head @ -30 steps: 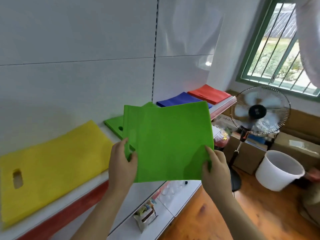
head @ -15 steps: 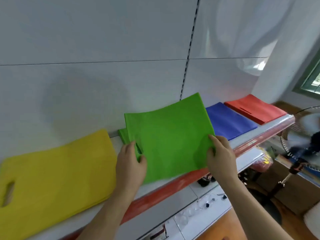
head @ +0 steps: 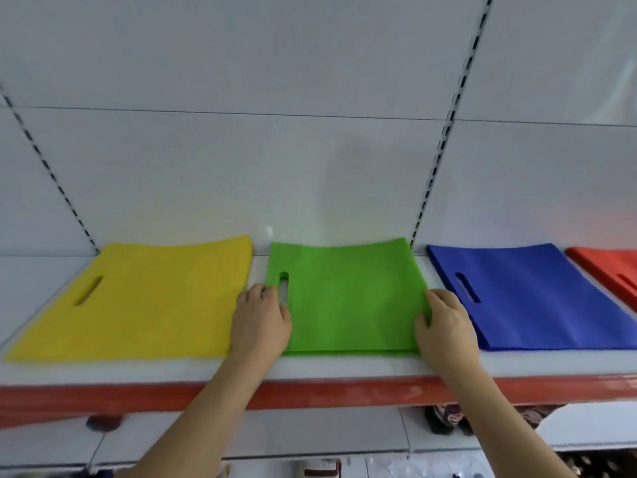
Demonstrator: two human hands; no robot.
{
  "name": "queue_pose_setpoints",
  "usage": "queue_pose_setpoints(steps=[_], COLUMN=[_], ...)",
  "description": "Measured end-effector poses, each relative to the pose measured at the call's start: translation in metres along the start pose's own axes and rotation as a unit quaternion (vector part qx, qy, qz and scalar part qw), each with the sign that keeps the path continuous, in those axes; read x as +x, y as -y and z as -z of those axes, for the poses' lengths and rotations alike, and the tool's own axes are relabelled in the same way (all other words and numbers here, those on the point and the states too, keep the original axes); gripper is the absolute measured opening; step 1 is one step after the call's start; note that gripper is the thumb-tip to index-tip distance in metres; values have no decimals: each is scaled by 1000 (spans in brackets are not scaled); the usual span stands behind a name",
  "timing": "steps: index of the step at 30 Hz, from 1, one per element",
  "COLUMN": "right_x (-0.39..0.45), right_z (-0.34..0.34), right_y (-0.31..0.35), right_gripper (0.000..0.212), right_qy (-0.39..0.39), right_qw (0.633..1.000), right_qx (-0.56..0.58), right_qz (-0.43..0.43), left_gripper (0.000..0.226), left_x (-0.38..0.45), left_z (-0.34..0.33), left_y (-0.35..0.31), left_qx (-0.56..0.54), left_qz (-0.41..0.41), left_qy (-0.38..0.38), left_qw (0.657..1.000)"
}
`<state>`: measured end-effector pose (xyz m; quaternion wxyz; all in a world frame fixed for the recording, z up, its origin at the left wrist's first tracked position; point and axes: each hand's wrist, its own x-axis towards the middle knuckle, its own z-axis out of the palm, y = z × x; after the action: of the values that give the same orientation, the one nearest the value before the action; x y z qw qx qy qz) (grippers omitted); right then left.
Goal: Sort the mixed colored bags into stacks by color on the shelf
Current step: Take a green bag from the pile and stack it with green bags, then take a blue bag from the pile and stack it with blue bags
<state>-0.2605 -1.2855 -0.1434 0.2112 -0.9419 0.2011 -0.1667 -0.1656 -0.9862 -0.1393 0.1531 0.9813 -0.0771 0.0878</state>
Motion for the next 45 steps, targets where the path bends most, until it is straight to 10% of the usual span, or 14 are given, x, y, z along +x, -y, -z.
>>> queue_pose_setpoints(steps=[18, 27, 45], right_x=[-7, -24, -172], right_z=[3, -9, -92], right_y=[16, 48, 303], right_gripper=[53, 71, 72], right_qy=[57, 37, 51], right_qw=[984, 980, 942], right_qx=[-168, -140, -43], right_qz=[8, 139, 328], left_gripper=[57, 59, 65], left_x=[-1, -36, -157], left_z=[10, 27, 140], left_y=[-9, -3, 250], left_qx=[63, 50, 89], left_qz=[-21, 14, 140], left_qy=[30, -81, -110], left_qw=[997, 995, 980])
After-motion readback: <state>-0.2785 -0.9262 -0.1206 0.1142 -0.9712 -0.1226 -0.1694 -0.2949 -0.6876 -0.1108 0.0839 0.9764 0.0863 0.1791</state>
